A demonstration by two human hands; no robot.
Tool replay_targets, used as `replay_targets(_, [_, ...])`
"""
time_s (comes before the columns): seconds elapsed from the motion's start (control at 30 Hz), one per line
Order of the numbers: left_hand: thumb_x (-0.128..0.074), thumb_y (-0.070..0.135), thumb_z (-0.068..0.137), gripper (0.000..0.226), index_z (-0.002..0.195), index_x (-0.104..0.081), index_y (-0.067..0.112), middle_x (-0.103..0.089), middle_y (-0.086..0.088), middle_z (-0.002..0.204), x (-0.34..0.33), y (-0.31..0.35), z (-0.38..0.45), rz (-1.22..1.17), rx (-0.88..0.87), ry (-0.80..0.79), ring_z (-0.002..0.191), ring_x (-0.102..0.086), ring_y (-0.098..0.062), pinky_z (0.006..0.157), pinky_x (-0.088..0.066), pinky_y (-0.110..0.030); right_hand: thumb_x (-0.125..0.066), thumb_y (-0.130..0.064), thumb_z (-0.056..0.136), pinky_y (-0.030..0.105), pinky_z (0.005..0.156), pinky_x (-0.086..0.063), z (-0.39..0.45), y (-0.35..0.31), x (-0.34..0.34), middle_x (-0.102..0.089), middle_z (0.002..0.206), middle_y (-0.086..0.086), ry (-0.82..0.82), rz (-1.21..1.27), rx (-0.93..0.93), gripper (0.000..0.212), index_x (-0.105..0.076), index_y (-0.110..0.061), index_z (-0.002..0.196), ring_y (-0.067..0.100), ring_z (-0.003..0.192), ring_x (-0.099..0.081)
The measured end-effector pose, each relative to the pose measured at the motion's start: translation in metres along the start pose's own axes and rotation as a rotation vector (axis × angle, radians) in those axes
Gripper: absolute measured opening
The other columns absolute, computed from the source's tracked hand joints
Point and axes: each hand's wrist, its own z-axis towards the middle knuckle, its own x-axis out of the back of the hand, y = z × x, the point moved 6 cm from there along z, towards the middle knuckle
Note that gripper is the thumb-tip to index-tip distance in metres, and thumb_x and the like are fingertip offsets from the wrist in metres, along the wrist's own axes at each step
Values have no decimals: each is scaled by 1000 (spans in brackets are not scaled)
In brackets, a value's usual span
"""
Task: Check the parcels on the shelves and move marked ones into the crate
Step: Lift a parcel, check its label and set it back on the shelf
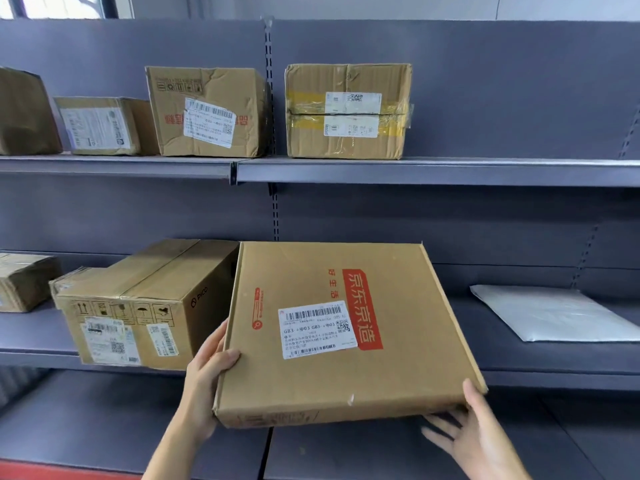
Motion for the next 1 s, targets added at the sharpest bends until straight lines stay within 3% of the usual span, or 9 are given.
replay_targets(0.07, [-59,10,67,57,122,-57,28,-71,-5,108,-5,9,0,40,-8,-42,83,-70,-19,58,-57,-27,-89,-49,37,52,100,-35,-6,-8,-9,-54,115,12,-15,72,50,84,-51,-23,108,33,101,-52])
replay_targets(0.13, [-63,9,71,59,126,-54,29,-70,-3,110,-7,13,1,83,-5,-45,87,-69,-18,59,-57,-26,-61,-29,83,49,93,-40,-7,-14,-12,-53,116,12,20,180,124,17,-54,-22,96,24,93,-53])
replay_targets(0.17, [-64,10,77,53,125,-54,31,-71,-2,109,-8,14,1,118,0,-35,88,-69,-17,60,-57,-25,-51,-22,90,47,88,-42,-7,-17,-13,-53,112,11,31,197,164,6,-55,-22,94,22,92,-53])
replay_targets(0.33, [-60,12,89,43,120,-50,40,-69,5,110,-10,9,3,326,17,12,100,-65,-16,76,-51,-27,-67,-34,78,44,88,-43,-5,-26,-16,-57,111,3,37,135,276,24,-57,-24,97,22,99,-55])
replay_targets(0.43, [-85,21,60,92,134,-33,38,-56,14,120,-11,10,6,514,-25,-15,107,-55,-4,76,-46,-17,-84,-50,47,40,95,-38,-6,-35,-22,-62,105,-3,25,-119,320,60,-58,-25,94,17,104,-56])
replay_targets(0.57, [-92,37,30,149,149,-2,30,-38,16,136,-12,0,19,643,0,-121,121,-40,-2,91,-36,-11,-66,-21,83,31,92,-40,1,-48,-19,-66,106,-2,35,-433,411,14,-59,-26,94,10,100,-58])
replay_targets(0.67, [-90,37,35,143,149,-4,27,-38,11,137,-10,6,34,679,-37,-71,121,-39,-3,90,-37,-12,-73,-26,77,22,78,-40,6,-53,-26,-64,99,-15,23,-734,474,34,-56,-28,106,1,96,-57])
replay_targets(0.83, [-86,60,19,148,146,-12,38,-43,7,135,-8,18,53,851,-118,-85,121,-42,-11,101,-41,-34,-83,-56,50,21,82,-45,21,-45,-34,-66,106,-19,-81,-849,459,79,-51,-37,120,-1,102,-59])
replay_targets(1.0, [-79,74,21,120,128,-30,51,-27,-4,149,-14,6,64,1026,-138,-187,137,-24,-17,111,-26,-37,-83,-25,65,21,81,-42,42,-54,-37,-62,110,-17,-8,-887,524,74,-46,-26,129,6,105,-57])
